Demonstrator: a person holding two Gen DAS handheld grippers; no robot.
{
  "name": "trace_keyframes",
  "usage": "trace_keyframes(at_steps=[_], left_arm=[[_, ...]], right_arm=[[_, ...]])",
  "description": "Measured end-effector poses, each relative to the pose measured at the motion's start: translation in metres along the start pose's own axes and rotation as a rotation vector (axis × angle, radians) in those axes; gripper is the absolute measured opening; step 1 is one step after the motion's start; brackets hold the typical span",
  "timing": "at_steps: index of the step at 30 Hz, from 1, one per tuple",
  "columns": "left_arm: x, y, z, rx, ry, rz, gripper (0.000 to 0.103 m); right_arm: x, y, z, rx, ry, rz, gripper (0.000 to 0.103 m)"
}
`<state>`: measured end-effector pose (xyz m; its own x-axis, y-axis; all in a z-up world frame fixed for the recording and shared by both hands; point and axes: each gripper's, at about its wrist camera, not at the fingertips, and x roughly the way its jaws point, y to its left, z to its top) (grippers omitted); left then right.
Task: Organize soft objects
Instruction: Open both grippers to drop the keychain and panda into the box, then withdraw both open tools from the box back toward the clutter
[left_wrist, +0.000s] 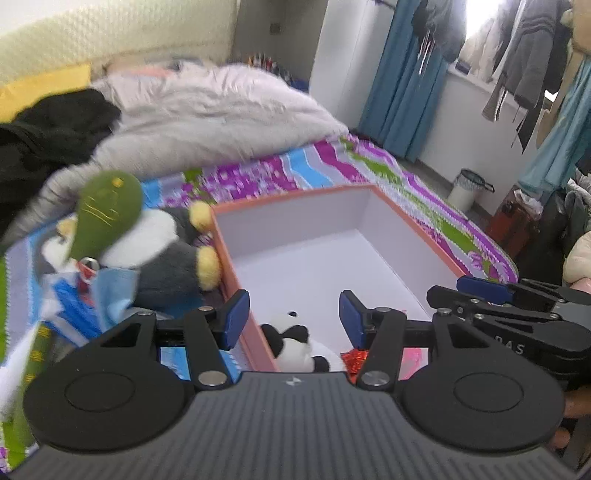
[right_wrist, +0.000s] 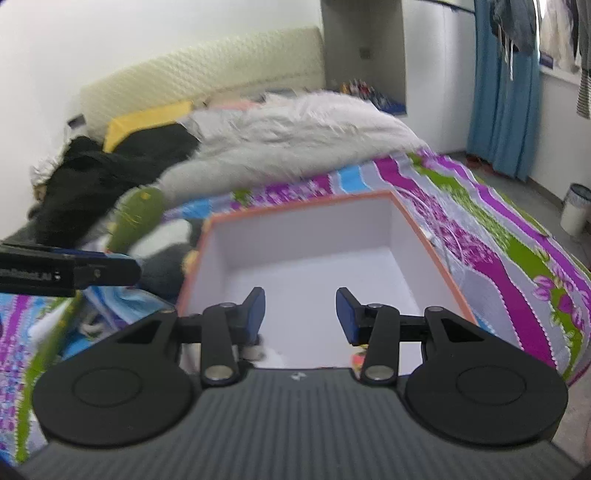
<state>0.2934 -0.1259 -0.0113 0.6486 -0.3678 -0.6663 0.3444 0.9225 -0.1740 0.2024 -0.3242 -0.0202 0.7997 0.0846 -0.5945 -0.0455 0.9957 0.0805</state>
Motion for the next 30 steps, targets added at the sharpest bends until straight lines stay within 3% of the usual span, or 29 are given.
trace_keyframes(at_steps=[6, 15, 22, 30], left_arm=[[-0.051, 0.011, -0.02, 0.015, -0.087, 0.032, 0.06], [-0.108, 0.031, -0.063, -0.002, -0.165, 0.088, 0.06], [-0.135, 0.054, -0.105, -0.111, -0.168, 0.104, 0.06], [-0.154, 0.076, -0.149, -0.211, -0.165, 0.15, 0.06]], right_arm=[[-0.031, 0.032, -0.01, -0.032, -0.072, 0.053, 0.046], [-0.055, 0.065, -0.032, -0.062, -0.105, 0.099, 0.046], [-0.069, 0.083, -0.051, -0.057, -0.102, 0.125, 0.046], [-0.073, 0.117, -0.081, -0.108, -0.035, 0.199, 0.046]])
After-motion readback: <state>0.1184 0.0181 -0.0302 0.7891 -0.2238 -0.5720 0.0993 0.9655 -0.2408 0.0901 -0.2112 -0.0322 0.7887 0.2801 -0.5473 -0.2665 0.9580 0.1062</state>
